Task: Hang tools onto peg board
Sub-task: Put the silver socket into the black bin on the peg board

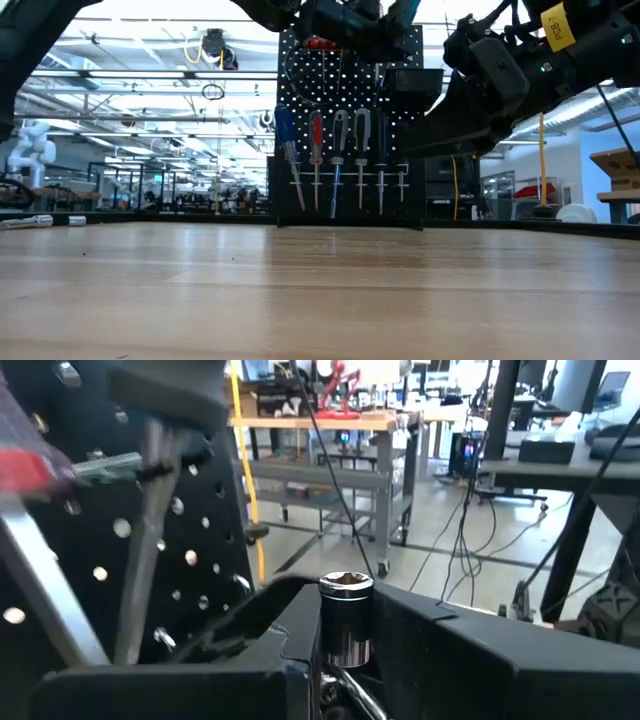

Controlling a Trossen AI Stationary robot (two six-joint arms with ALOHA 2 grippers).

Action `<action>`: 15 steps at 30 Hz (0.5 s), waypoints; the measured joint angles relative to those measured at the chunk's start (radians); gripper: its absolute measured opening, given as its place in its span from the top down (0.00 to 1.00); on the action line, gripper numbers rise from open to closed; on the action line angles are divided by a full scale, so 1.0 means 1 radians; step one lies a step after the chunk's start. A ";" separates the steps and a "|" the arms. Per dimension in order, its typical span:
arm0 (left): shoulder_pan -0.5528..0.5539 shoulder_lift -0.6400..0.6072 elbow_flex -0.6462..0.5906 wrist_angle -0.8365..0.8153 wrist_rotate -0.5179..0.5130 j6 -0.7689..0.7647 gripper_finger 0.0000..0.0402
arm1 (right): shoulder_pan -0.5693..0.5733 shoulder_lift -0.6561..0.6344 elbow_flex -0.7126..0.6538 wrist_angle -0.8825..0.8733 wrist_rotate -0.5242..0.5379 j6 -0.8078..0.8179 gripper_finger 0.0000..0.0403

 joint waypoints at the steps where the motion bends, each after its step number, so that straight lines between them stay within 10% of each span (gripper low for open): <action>1: 0.000 -0.001 0.001 0.002 0.000 0.000 0.84 | 0.000 0.000 0.000 -0.003 0.000 0.000 0.41; 15: -0.003 -0.017 0.001 -0.046 -0.002 -0.002 0.53 | 0.000 0.000 0.000 -0.024 0.000 0.002 0.41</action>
